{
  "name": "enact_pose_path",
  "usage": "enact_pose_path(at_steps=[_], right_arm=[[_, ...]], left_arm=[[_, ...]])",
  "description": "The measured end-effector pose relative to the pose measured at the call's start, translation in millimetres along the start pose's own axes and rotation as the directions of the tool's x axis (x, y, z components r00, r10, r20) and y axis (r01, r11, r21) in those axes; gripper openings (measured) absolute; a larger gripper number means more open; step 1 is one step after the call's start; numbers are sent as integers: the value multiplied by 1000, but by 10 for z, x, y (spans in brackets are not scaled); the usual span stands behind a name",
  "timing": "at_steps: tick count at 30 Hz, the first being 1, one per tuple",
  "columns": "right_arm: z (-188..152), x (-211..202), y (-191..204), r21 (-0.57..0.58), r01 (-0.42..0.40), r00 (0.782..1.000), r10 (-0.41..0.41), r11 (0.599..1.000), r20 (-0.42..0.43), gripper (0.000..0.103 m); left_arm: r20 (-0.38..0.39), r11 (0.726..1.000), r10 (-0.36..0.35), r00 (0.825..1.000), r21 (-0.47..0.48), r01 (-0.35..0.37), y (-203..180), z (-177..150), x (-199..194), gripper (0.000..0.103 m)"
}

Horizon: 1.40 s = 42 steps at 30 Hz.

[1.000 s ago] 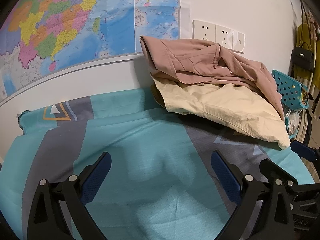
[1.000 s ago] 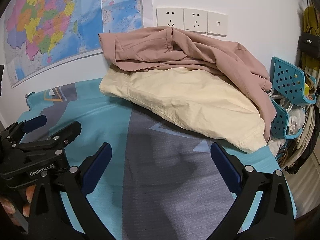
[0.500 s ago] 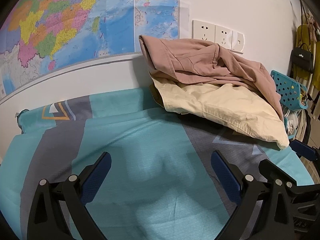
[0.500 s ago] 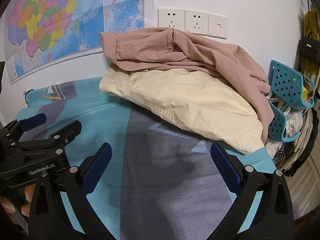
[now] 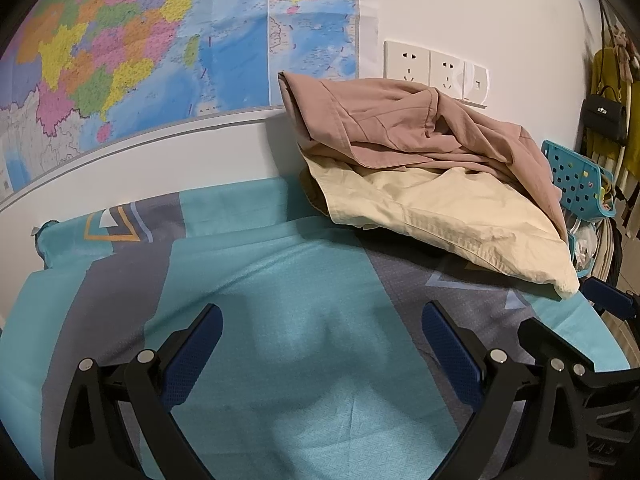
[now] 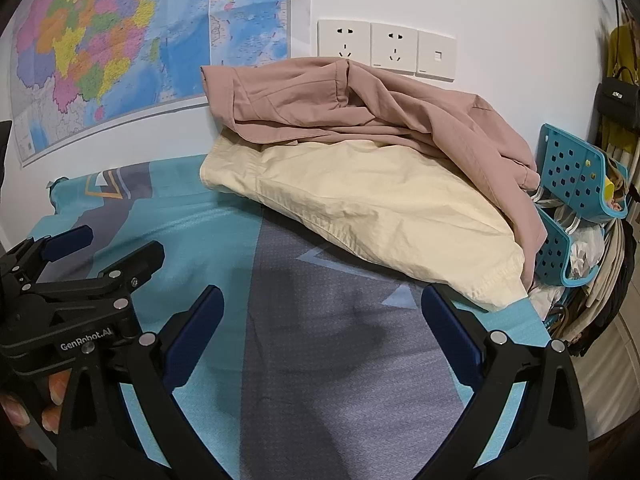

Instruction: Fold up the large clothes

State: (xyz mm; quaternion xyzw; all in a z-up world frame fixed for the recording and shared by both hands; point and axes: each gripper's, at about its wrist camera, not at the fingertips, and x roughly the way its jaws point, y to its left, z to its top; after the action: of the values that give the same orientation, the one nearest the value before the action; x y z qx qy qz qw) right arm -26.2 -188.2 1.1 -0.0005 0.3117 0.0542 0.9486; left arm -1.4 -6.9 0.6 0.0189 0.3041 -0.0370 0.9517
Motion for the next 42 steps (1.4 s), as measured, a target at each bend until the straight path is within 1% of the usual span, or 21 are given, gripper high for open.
enact_pose_path(at_steps=[25,42], right_arm=[[8,2,16,-6,0,1000,0,1000,3,97],[50,81,-33,-8,-14,1000,14,1000,2,97]], left_arm=[[1,1000,1,1000,2,-1,9,-19,0,96],[-16,1000,-2,1000,13,3,-35,47,119,96]])
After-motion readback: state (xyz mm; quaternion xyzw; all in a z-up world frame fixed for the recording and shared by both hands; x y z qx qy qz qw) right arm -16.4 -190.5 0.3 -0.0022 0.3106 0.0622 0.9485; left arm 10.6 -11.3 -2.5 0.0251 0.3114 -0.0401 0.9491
